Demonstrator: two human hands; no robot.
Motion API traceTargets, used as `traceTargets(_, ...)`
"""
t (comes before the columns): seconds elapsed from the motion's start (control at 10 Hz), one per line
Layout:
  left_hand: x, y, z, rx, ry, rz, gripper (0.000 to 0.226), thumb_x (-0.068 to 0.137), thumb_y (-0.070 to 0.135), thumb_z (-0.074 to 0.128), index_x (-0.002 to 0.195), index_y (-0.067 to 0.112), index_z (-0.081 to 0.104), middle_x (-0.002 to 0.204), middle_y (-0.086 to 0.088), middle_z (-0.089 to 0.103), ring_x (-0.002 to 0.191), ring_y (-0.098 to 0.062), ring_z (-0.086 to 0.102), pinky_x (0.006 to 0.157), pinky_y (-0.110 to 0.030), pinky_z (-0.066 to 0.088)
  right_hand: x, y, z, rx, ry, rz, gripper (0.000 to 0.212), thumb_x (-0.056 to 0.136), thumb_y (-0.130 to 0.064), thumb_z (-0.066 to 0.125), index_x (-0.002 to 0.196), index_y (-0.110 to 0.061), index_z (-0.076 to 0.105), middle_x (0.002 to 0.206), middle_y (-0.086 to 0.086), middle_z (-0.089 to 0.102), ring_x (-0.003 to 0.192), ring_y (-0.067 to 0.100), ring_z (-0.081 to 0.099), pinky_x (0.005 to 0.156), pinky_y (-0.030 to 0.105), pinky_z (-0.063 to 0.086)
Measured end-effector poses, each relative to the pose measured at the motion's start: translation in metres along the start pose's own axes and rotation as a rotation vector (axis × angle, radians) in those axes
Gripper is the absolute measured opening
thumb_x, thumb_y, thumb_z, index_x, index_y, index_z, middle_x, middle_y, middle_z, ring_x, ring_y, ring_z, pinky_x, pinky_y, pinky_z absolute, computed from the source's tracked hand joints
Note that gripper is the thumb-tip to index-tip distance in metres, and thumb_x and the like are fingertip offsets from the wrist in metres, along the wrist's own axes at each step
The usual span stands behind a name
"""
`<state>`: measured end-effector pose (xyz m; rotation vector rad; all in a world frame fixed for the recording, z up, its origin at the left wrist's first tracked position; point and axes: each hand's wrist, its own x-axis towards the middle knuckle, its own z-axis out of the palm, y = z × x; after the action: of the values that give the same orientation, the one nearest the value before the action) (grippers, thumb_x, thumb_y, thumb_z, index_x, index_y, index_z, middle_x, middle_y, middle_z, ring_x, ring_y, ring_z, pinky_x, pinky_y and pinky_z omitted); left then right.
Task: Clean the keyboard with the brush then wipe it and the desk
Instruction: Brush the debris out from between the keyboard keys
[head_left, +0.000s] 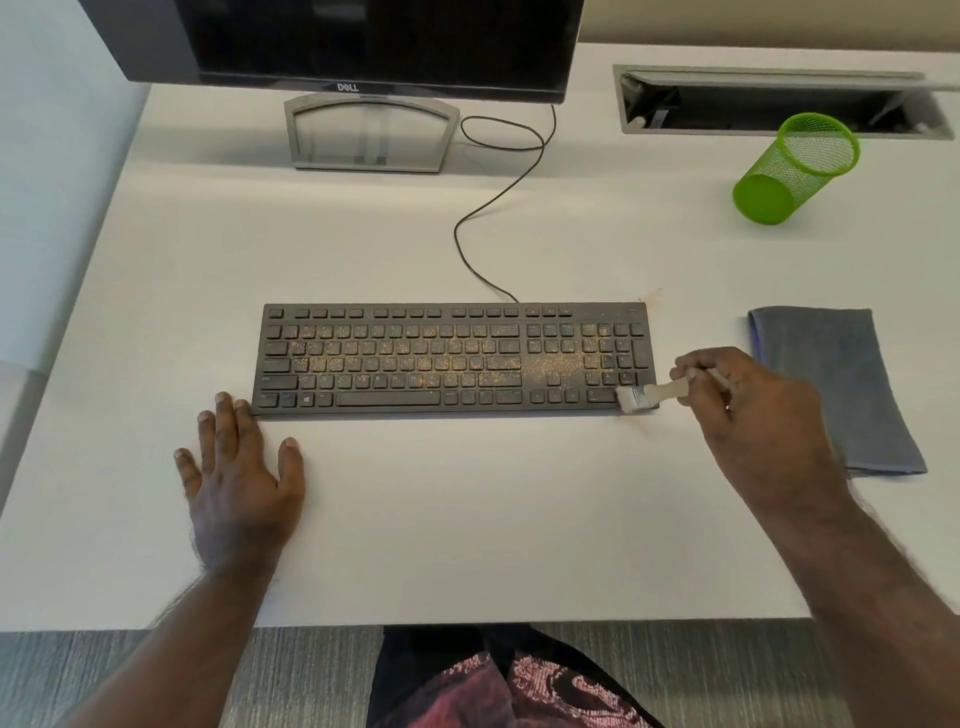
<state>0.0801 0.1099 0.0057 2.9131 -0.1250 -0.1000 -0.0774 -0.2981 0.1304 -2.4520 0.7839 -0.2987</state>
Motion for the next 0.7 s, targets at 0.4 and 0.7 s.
traceTargets(0.4, 0.0, 0.001, -0.001, -0.001, -0.009, -0.001, 0.08, 0.094, 0.051, 0.025, 0.161, 0.007, 0.022, 0.171, -0.007, 0.012, 0.158, -0.025, 0.008, 0.127, -0.053, 0.004, -0.001, -0.001, -0.009, -0.057, 0.035, -0.059, 0.02, 0.099, -0.017, 0.052, 0.108, -0.016, 0.069, 0.088, 0.001, 0.073, 0.075, 0.021, 0.068, 0.064, 0.009, 0.043)
traceTargets(0.7, -0.001, 0.002, -0.003, -0.005, -0.005, 0.002, 0.08, 0.094, 0.051, 0.025, 0.161, 0.007, 0.021, 0.171, -0.007, 0.013, 0.158, -0.025, 0.007, 0.127, -0.052, 0.003, -0.006, 0.004, -0.001, -0.061, 0.004, -0.109, 0.019, 0.098, -0.017, 0.053, 0.106, -0.017, 0.07, 0.093, -0.001, 0.073, 0.077, 0.02, 0.067, 0.069, 0.011, 0.041)
